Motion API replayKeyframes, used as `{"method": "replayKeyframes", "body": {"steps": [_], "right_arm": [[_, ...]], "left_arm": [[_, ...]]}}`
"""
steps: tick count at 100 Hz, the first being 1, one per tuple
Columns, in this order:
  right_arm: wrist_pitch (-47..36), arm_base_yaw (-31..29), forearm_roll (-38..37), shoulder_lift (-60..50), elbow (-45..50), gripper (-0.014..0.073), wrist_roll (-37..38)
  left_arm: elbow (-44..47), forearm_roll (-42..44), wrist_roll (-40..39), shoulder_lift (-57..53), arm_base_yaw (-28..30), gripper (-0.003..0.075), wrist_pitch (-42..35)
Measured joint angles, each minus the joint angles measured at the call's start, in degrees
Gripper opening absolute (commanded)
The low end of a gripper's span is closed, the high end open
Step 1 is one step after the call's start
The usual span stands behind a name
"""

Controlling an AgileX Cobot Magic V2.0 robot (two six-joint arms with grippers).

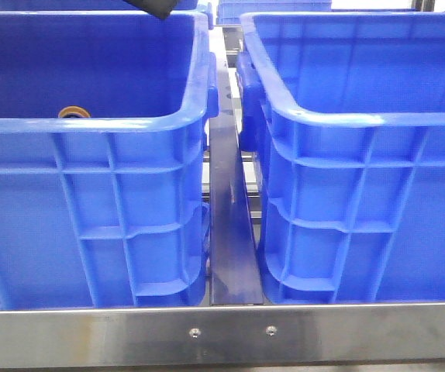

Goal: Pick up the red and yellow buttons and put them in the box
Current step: 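Lower the left gripper into the button bin onto a yellow button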

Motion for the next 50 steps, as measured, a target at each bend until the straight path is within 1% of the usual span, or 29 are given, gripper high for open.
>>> {"method": "replayKeyframes", "body": {"steps": [21, 28, 38, 50], "right_arm": [[2.16, 0.00, -0.49, -10.18, 5.30, 0.0514, 0.00], [2.16, 0.00, -0.59, -12.36, 6.38, 0.0514, 0.00], [2.16, 0.00, -0.59, -13.99, 6.93, 0.0514, 0.00], [2.16, 0.00, -0.59, -14.14, 6.98, 0.0514, 0.00]], "left_arm": [[0.00, 0.00, -0.10, -0.16, 0.00, 0.0492, -0.11], [0.00, 0.33, -1.45, -0.95, 0.00, 0.0492, -1.10], [0.00, 2.85, -6.80, -2.66, 1.28, 0.0492, -2.91], [0.00, 9.59, -17.02, -4.22, 5.18, 0.0492, -3.62]]}}
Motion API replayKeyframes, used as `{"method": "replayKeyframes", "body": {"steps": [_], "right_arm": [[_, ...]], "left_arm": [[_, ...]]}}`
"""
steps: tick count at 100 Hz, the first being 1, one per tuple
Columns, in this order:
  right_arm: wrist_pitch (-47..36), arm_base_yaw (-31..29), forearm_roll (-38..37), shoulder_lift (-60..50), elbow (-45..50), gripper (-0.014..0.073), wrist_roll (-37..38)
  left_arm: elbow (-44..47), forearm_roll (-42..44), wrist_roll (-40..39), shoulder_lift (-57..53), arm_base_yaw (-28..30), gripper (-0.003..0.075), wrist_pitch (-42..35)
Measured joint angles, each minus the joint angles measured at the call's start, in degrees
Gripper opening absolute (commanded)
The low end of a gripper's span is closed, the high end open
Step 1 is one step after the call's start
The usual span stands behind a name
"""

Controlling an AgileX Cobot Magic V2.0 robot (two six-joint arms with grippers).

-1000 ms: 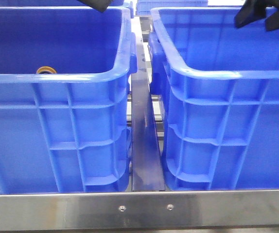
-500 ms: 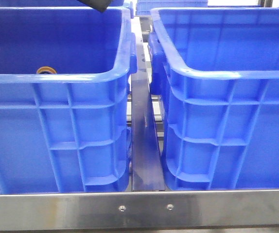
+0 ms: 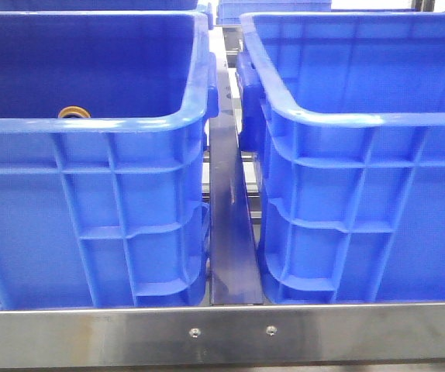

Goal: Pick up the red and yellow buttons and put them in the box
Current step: 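Lower the left gripper into the button bin onto a yellow button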

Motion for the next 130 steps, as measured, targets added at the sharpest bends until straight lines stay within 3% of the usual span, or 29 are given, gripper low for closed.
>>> {"method": "replayKeyframes", "body": {"steps": [23, 42, 77, 130], "right_arm": [[0.00, 0.00, 0.00, 0.00, 0.00, 0.0514, 0.00], [-0.54, 0.00, 0.00, 0.00, 0.00, 0.0514, 0.00], [-1.46, 0.00, 0.00, 0.00, 0.00, 0.0514, 0.00], [-1.59, 0.00, 0.00, 0.00, 0.00, 0.0514, 0.00]], "left_arm": [[-0.13, 15.94, -16.83, 0.47, 7.37, 0.0492, 4.23], [-3.74, 28.86, -27.29, 5.60, 8.29, 0.0492, 11.45], [-14.56, 31.28, -29.34, 19.78, 8.29, 0.0492, 18.11], [-20.42, 31.93, -29.34, 34.45, 8.47, 0.0492, 15.13]]}}
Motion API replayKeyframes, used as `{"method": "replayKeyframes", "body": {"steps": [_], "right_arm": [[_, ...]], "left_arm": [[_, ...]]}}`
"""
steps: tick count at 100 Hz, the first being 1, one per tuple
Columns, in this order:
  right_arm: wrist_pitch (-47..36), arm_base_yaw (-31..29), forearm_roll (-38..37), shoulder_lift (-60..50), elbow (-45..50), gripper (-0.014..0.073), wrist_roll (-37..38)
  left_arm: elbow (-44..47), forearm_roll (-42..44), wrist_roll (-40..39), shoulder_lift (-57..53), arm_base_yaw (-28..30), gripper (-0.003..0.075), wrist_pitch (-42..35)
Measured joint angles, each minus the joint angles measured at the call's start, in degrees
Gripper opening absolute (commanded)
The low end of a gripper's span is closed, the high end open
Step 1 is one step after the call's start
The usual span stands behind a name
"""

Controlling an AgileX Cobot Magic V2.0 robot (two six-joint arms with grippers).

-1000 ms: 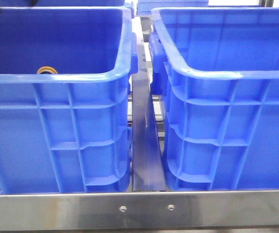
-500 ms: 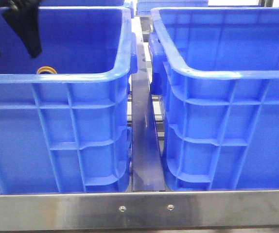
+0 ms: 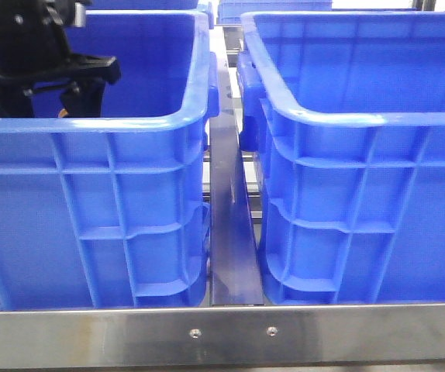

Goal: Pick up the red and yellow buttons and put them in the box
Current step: 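Lower the left gripper into the button bin onto a yellow button, then grasp the yellow button with the left gripper and lift it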

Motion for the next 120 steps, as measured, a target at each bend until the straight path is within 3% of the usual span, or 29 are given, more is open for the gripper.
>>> {"method": "replayKeyframes", "body": {"steps": [15, 39, 53, 94, 120], "right_arm": [[0.00, 0.00, 0.00, 0.00, 0.00, 0.0514, 0.00], [0.00, 0.00, 0.00, 0.00, 0.00, 0.0514, -0.11], [0.00, 0.00, 0.00, 0.00, 0.00, 0.0514, -0.11], [0.00, 0.00, 0.00, 0.00, 0.00, 0.0514, -0.11], [0.00, 0.00, 0.00, 0.00, 0.00, 0.0514, -0.11]], "left_arm": [[0.00, 0.24, -0.02, 0.75, 0.00, 0.0453, -1.11], [0.00, 0.34, -0.12, 0.75, 0.00, 0.0140, -2.72], [0.00, 0.34, -0.12, 0.75, 0.00, 0.0028, -2.85], [1.41, 0.24, -0.12, -7.36, -0.71, 0.0008, -3.17], [5.18, -0.66, 1.88, -17.03, -5.44, 0.0008, -4.33]]}}
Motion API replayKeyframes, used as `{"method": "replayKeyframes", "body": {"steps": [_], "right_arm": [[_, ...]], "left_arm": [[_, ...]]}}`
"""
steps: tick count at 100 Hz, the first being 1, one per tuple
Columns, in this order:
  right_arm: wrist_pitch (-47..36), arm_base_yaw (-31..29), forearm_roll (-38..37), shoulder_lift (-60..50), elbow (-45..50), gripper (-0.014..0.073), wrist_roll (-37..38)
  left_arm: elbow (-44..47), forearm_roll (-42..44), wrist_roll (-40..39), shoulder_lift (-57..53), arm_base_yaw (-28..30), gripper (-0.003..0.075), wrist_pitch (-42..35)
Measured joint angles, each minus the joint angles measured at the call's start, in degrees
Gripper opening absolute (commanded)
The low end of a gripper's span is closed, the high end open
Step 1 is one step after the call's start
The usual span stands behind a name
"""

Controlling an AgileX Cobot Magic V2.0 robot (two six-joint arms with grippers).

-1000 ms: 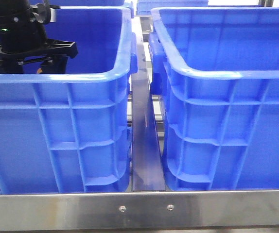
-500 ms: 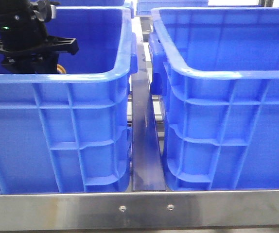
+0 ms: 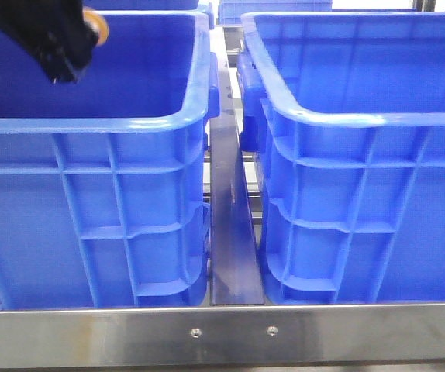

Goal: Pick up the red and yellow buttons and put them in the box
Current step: 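Grasp the yellow button with the left gripper and lift it, then grasp the yellow button cap with the right gripper from the left gripper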

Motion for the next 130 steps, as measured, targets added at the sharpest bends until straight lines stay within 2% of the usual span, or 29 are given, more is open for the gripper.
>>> {"method": "replayKeyframes", "body": {"steps": [24, 39, 52, 59, 80, 107, 120, 130], "right_arm": [[0.00, 0.00, 0.00, 0.00, 0.00, 0.0514, 0.00], [0.00, 0.00, 0.00, 0.00, 0.00, 0.0514, 0.00], [0.00, 0.00, 0.00, 0.00, 0.00, 0.0514, 0.00], [0.00, 0.00, 0.00, 0.00, 0.00, 0.0514, 0.00], [-0.02, 0.00, 0.00, 0.00, 0.00, 0.0514, 0.00], [0.39, 0.00, 0.00, 0.39, -0.23, 0.0514, 0.00], [5.15, 0.00, 0.00, 4.09, -2.86, 0.0514, 0.37], [11.03, 0.00, -0.26, 8.79, -6.13, 0.0514, 4.83]], "left_arm": [[0.43, -11.33, 12.48, -4.78, -4.69, 0.0008, -1.71], [0.52, -20.71, 21.12, -5.18, -5.10, 0.0008, -2.42], [0.52, -29.01, 31.52, -5.18, -5.10, 0.0008, 0.28], [0.52, -31.05, 34.67, -5.18, -5.10, 0.0008, 2.83], [0.52, -31.95, 37.19, -3.74, -5.10, 0.0008, 10.65], [0.52, -31.98, 37.55, -2.86, -5.10, 0.0008, 11.82], [0.52, -31.98, 37.65, -2.86, -5.10, 0.0008, 11.87], [0.52, -31.98, 37.65, -2.86, -5.10, 0.0008, 11.87]]}}
